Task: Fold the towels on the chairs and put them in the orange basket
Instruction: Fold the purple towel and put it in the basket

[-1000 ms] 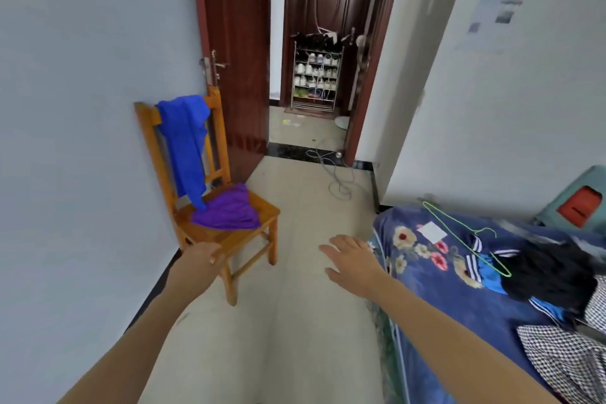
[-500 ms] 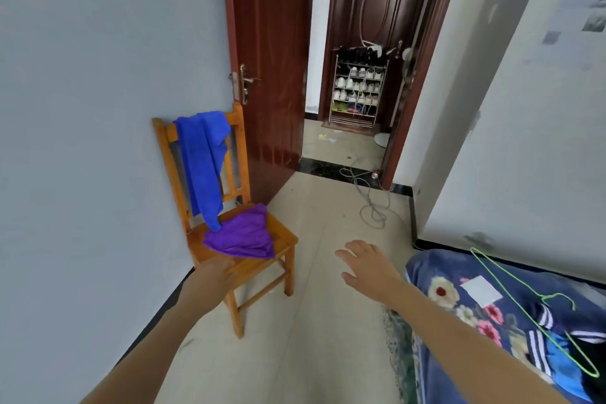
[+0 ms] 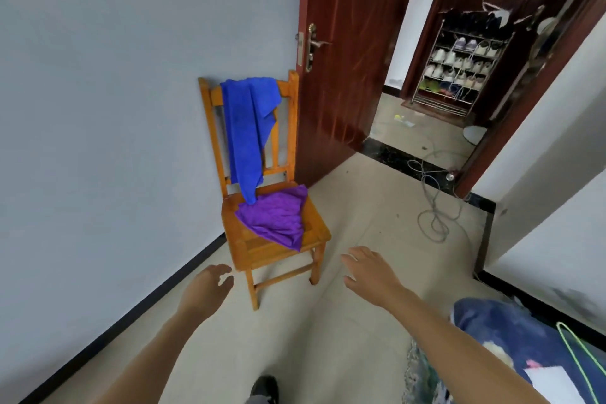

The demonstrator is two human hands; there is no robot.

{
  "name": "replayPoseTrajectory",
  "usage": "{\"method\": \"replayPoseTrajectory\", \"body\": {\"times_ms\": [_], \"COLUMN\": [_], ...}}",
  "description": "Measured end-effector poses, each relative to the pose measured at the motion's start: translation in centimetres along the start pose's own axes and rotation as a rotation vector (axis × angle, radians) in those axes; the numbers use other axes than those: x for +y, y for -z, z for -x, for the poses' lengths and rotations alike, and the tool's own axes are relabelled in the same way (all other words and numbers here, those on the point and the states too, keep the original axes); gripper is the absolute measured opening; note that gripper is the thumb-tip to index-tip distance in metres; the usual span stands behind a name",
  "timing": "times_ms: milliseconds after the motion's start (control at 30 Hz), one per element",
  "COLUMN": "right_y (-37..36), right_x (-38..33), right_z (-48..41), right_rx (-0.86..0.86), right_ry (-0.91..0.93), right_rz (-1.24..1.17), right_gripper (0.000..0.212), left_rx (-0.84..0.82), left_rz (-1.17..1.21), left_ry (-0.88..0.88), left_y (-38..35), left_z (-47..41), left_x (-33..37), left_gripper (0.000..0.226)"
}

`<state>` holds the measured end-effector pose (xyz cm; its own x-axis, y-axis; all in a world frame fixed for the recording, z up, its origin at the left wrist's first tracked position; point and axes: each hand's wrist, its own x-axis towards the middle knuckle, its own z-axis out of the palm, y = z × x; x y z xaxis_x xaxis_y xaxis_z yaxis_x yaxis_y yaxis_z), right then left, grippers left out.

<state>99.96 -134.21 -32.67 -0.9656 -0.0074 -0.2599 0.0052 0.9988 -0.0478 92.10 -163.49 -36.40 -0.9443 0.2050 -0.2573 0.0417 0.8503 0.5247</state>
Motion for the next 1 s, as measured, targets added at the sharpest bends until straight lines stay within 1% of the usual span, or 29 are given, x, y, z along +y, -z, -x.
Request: {"method": "replayPoseTrajectory", "body": {"times_ms": [100,200,300,400,533,700,833,1000], "right_y": [-0.1,0.2,1.0,2.1,3.1,1.9,1.7,1.3], "right_x": [-0.2,0.2,1.3,2.7,3.8,4.3,5.7,7.9], "right_z": [-4.8,-10.3,-14.8,-18.9,-24.2,-28.0,-31.7,-37.4], "right_rx": [-0.004,-0.021,-0.057,-0.097,-0.109,-0.184,-0.227,-0.277], "right_ry": [0.062,0.117,0.149,0.148,0.113,0.167,0.235,0.353], "right_rz": [0.009,0.025,0.053,0.076,0.028,0.008,-0.006,-0.028], "right_gripper": [0.047,0.045,0.042,0.042,0.046,0.045,0.044,0.043], "left_rx": [0.028,0.056,0.044,0.015,-0.011,-0.049,-0.058,0.001], "left_rz": [0.021,0.074,0.100,0.123,0.135,0.108,0.107,0.175], "left_ry": [0.073,0.153,0.202,0.209,0.230,0.295,0.377,0.555], "left_y": [0.3,0.0,-1.1,-1.6,-1.2,-2.4,-3.5,-5.9], "left_z": [-2.6,-7.1,-11.4,-15.5,-21.1,-24.2,-25.2,-26.3], "left_x": [-1.3,-2.8,-3.7,-3.0,-1.6,-1.2,-0.5,1.4], "left_gripper": [0.032,0.031,0.031,0.031,0.031,0.028,0.027,0.031]}}
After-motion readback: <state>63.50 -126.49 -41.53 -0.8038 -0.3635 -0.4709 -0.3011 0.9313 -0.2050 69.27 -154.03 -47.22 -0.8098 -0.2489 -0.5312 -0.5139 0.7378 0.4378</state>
